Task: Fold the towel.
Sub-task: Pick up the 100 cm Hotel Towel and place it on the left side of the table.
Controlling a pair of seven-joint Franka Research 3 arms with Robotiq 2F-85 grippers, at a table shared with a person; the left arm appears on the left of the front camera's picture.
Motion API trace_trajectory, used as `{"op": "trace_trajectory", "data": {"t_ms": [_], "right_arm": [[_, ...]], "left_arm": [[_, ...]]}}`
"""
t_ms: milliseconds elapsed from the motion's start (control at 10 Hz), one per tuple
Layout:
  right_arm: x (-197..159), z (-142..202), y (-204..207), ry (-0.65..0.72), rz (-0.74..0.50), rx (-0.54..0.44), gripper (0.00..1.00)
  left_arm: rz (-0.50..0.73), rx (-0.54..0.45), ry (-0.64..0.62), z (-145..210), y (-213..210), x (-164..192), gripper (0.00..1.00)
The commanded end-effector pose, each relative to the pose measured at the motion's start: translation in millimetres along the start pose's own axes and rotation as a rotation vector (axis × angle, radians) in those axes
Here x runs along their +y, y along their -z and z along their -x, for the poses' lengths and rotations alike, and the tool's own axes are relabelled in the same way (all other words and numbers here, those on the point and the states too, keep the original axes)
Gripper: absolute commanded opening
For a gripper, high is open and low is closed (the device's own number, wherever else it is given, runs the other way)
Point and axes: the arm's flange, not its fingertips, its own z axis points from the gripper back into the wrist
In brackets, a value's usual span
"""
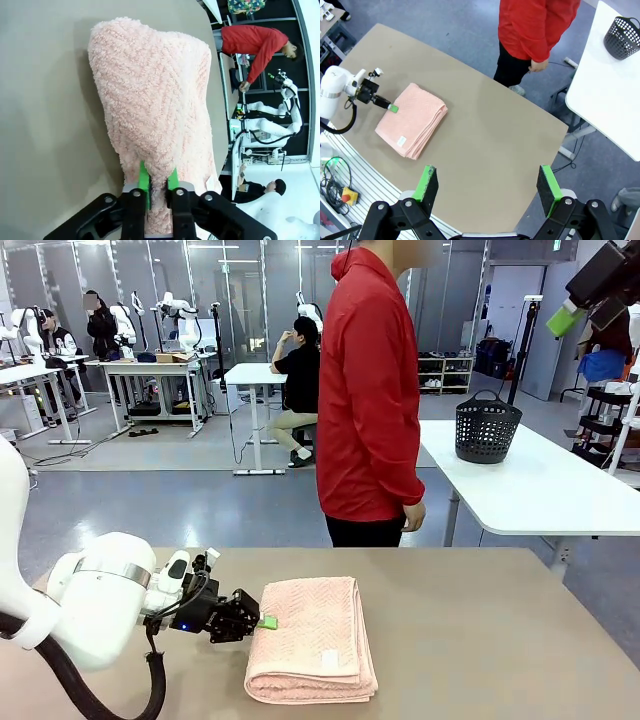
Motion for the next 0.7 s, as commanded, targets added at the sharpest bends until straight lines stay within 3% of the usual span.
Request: {"op": "trace_trajectory", "data": {"t_ms": [0, 200, 600], "right_arm": [[-0.3, 0.0, -0.4, 0.000, -0.001, 0.004, 1.00], [-0.3, 0.0, -0.4, 0.000, -0.001, 0.004, 1.00], [-0.3, 0.0, -0.4, 0.000, -0.001, 0.004, 1.00]], "left_arm": [[-0.035, -0.028, -0.004, -0.2, -1.0, -10.5, 0.00], [-0.035, -0.035, -0.007, 1.0, -20.2, -14.1, 0.00], [-0.059, 0.029, 0.019, -3.6, -111.0, -3.4, 0.00]]}}
